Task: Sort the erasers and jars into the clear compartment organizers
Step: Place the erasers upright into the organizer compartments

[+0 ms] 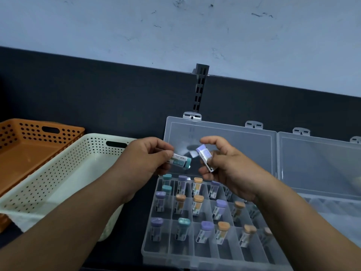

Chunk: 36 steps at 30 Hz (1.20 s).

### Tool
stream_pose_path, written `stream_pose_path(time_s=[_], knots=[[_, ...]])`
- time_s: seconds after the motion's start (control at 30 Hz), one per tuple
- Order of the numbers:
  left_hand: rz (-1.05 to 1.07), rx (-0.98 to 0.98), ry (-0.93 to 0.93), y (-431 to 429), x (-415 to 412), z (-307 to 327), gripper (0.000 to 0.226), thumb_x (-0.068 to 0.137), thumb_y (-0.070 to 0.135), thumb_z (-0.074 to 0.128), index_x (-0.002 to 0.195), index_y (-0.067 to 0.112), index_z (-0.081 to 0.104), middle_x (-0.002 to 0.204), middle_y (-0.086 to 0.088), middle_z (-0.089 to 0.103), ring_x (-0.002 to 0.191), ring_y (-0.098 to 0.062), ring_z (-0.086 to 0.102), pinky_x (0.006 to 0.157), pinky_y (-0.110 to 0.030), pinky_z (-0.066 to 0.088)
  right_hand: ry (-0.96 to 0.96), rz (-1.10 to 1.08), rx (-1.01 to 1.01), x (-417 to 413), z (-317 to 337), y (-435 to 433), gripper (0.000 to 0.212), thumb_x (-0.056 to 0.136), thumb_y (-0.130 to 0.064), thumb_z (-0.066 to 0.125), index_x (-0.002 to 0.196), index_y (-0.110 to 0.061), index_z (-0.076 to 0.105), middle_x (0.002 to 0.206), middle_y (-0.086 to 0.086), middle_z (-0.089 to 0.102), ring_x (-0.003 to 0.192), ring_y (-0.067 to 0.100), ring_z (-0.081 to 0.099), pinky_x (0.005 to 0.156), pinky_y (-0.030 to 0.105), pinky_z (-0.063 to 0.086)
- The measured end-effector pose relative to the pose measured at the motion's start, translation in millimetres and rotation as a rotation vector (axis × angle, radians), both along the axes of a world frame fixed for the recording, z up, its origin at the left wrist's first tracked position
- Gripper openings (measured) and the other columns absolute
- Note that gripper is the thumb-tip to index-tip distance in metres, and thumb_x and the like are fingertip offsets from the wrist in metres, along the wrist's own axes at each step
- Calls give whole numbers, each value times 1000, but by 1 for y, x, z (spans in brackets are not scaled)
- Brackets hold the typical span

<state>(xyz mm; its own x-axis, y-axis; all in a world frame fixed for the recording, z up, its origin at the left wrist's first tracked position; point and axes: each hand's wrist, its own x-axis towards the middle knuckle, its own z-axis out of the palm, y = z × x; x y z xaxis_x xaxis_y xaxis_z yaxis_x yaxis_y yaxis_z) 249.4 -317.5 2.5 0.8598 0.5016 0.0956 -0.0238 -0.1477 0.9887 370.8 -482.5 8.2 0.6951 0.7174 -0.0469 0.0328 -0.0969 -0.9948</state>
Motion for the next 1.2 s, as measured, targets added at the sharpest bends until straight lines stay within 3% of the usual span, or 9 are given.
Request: stream_pose_path(time_s=[0.1, 0.33, 0.47, 0.67, 0.73, 0.83, 0.97, 1.1, 1.2], knots=[[-31, 56, 36, -6, 6, 3, 16, 90, 0, 58, 95, 12, 68, 86, -9, 70, 76, -17, 66, 80, -36, 58, -96, 33, -56, -1, 0, -8, 47, 95, 8, 37, 118, -27, 58, 94, 9, 53, 73, 17, 60, 70, 26, 53], [-97, 509, 138, -19, 24, 6, 22, 85, 9, 68, 91, 29, 65, 85, 8, 67, 82, -8, 65, 76, -26, 54, -438, -102, -203, 8, -6, -21, 3, 93, -10, 61, 94, -13, 62, 73, 2, 59, 65, 12, 52, 61, 21, 47], [-116, 788, 212, -24, 35, 6, 20, 85, 12, 68, 94, 29, 67, 88, 16, 64, 85, -4, 62, 78, -23, 51, -511, -108, -287, 14, -14, -25, 8, 88, -8, 66, 87, -16, 64, 74, 5, 64, 67, 16, 56, 67, 36, 51], [-172, 1018, 345, -25, 44, 1, 26, 88, 10, 59, 105, 26, 70, 101, 9, 68, 91, -8, 62, 84, -26, 52, -599, -87, -376, 16, -22, -23, 22, 90, -9, 62, 81, -28, 64, 75, -4, 65, 74, 22, 65, 73, 34, 55], [-192, 1052, 381, -24, 46, -1, 27, 88, 11, 59, 107, 27, 69, 103, 10, 67, 93, -8, 62, 85, -26, 51, -630, -78, -418, 17, -23, -21, 21, 90, -10, 61, 78, -28, 64, 77, -3, 68, 78, 22, 67, 73, 34, 55], [-223, 1041, 406, -20, 48, -4, 26, 87, 11, 60, 105, 28, 69, 100, 12, 67, 92, -7, 62, 86, -29, 53, -693, -44, -481, 19, -24, -17, 14, 90, -16, 62, 81, -23, 68, 76, -2, 68, 67, 15, 62, 63, 30, 52], [-260, 1001, 407, -15, 51, -10, 22, 84, 10, 64, 96, 27, 69, 89, 12, 65, 85, -6, 63, 81, -28, 54, -735, 11, -542, 20, -28, -10, 7, 90, -19, 65, 89, -20, 72, 84, -1, 71, 78, 15, 65, 71, 28, 52], [-301, 938, 421, -13, 53, -15, 22, 82, 8, 66, 90, 28, 68, 84, 13, 65, 83, -4, 63, 79, -26, 54, -700, 83, -603, 19, -34, -6, 8, 89, -19, 65, 91, -23, 72, 80, -7, 68, 69, 9, 60, 63, 20, 47], [-324, 904, 434, -13, 53, -19, 26, 82, 8, 67, 85, 33, 64, 80, 17, 61, 81, -2, 63, 77, -24, 55, -703, 109, -656, 19, -39, -3, 9, 88, -17, 67, 89, -24, 72, 81, -6, 68, 75, 10, 62, 67, 23, 49]])
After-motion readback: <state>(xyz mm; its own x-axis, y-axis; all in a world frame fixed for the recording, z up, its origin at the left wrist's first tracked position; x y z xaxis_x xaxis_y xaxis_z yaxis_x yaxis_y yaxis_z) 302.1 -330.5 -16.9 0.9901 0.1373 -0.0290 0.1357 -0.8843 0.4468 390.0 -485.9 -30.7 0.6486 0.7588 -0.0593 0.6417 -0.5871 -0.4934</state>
